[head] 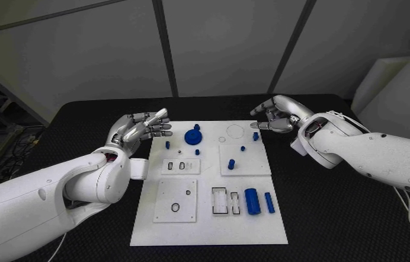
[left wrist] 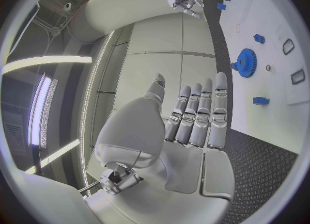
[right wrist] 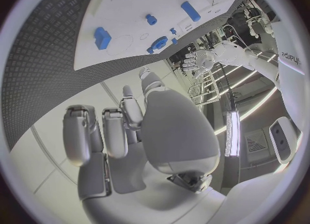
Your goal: Assemble the parts on the task board
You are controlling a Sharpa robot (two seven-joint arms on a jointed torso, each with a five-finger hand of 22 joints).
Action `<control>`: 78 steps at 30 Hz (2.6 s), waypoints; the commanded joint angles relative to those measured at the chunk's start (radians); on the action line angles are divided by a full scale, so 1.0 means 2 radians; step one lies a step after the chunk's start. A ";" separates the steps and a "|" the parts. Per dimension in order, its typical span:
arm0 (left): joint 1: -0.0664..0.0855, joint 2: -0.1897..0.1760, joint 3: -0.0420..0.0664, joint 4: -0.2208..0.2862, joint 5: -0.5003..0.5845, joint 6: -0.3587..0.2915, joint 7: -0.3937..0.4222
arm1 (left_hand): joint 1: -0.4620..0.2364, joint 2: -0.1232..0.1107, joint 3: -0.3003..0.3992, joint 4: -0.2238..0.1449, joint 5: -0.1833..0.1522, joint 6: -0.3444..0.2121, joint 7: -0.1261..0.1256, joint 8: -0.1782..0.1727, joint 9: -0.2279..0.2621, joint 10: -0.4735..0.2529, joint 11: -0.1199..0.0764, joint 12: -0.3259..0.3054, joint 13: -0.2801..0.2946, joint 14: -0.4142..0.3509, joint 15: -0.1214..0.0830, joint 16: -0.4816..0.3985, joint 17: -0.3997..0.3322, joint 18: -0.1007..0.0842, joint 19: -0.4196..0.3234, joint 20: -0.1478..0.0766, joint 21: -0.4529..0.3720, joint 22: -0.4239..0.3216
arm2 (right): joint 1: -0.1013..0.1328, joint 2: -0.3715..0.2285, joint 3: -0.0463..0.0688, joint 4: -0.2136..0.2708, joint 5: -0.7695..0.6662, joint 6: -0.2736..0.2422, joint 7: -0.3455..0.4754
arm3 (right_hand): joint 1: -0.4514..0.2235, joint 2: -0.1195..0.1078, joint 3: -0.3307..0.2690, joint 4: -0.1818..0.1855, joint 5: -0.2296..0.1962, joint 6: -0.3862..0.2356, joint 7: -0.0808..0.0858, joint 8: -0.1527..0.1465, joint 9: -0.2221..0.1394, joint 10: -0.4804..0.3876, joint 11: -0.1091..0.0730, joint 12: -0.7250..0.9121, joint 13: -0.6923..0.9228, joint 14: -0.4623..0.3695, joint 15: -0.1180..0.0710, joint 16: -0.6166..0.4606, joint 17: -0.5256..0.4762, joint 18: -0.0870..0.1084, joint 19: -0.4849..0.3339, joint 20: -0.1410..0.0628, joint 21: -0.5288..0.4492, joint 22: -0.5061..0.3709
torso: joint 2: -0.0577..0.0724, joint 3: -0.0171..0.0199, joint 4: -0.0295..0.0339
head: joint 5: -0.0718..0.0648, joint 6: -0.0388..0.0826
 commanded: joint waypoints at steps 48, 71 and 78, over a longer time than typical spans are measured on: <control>-0.002 0.008 0.000 -0.007 -0.004 0.009 0.001 | 0.002 0.006 -0.003 0.000 0.001 0.007 0.000 0.000 0.001 0.006 0.000 0.003 0.001 0.005 -0.001 -0.002 0.001 -0.002 -0.006 0.001 -0.004 -0.001 | -0.031 0.022 0.000 -0.057 -0.012 0.057 -0.009 | 0.020 0.011 0.000 -0.004 -0.005 0.002 0.003 0.003 0.000 0.002 -0.001 -0.003 0.001 0.041 0.001 0.000 0.075 -0.005 0.011 0.000 -0.002 0.074 | 0.000 -0.0022 -0.0001 | -0.015 -0.008; -0.002 0.008 0.000 -0.008 -0.004 0.009 0.000 | 0.002 0.007 -0.003 -0.001 0.001 0.007 0.001 -0.001 0.000 0.006 0.000 0.002 0.001 0.004 -0.001 -0.003 0.001 -0.002 -0.007 0.001 -0.004 -0.002 | -0.031 0.028 0.000 -0.063 -0.017 0.064 -0.013 | 0.024 0.022 0.008 -0.004 -0.005 0.022 -0.001 0.010 0.002 0.011 -0.005 0.011 0.013 0.041 -0.002 0.002 0.078 -0.006 0.015 -0.002 0.000 0.079 | 0.000 -0.0024 0.0003 | -0.016 -0.011; -0.002 0.007 0.000 -0.007 -0.004 0.009 0.000 | 0.002 0.007 -0.003 -0.001 0.001 0.007 0.001 -0.001 0.000 0.006 0.000 0.002 0.001 0.004 -0.001 -0.003 0.001 -0.002 -0.007 0.001 -0.004 -0.002 | -0.031 0.031 0.000 -0.064 -0.019 0.067 -0.014 | 0.025 0.025 0.011 -0.005 -0.005 0.029 -0.003 0.012 0.002 0.013 -0.007 0.014 0.015 0.042 -0.003 0.002 0.079 -0.007 0.015 -0.003 0.000 0.080 | 0.000 -0.0024 0.0004 | -0.016 -0.013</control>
